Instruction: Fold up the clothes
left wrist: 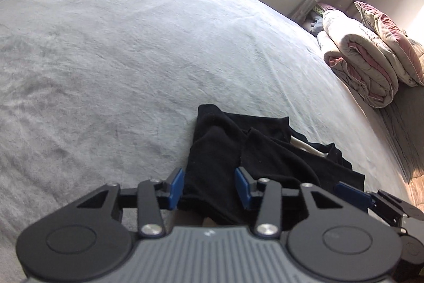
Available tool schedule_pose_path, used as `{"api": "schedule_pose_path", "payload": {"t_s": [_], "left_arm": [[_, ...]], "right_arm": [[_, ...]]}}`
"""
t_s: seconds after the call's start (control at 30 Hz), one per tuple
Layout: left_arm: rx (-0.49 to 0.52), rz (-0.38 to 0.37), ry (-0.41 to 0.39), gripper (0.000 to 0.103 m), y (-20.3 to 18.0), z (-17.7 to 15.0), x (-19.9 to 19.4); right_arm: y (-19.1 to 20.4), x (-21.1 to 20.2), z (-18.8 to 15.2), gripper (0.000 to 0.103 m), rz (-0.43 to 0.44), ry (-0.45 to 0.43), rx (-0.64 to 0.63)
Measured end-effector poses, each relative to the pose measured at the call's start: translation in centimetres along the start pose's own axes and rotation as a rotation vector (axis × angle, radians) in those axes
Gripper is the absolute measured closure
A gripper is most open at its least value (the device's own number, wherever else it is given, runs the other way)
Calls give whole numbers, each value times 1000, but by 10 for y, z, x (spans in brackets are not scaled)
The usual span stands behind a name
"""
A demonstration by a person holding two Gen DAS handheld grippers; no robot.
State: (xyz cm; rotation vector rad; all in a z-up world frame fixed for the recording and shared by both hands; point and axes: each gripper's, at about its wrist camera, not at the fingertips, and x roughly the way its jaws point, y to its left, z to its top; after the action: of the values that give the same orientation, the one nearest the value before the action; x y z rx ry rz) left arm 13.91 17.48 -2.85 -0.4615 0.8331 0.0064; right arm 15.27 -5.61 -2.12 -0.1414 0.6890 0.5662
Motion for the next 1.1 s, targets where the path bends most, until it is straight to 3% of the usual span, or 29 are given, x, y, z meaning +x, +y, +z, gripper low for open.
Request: {"api": "schedule_pose_path", "payload": {"t_s": [0.13, 0.23, 0.27, 0.3, 0.53, 0.7, 1.1], "left_arm": [[5, 3, 19, 74, 1, -3, 8], [9, 5, 29, 77, 3, -5, 12], [11, 5, 33, 78, 3, -6, 13], [13, 6, 37, 78, 3, -7, 14], [42, 18, 55, 79, -1, -11, 20], [68, 35, 63, 79, -6, -15, 22], [148, 57, 108, 79, -12, -20, 24]], "right_arm": [[21, 26, 3, 52, -16, 21, -95], [26, 45, 0, 77, -65, 52, -142], [25, 48, -1, 90, -87, 54, -152], [22, 48, -2, 95, -103, 48, -145], [-24, 2, -1, 96, -152, -36, 48], [-56, -34, -19, 96, -187, -53, 189], [-88, -57, -89, 95, -177, 74, 451]]}}
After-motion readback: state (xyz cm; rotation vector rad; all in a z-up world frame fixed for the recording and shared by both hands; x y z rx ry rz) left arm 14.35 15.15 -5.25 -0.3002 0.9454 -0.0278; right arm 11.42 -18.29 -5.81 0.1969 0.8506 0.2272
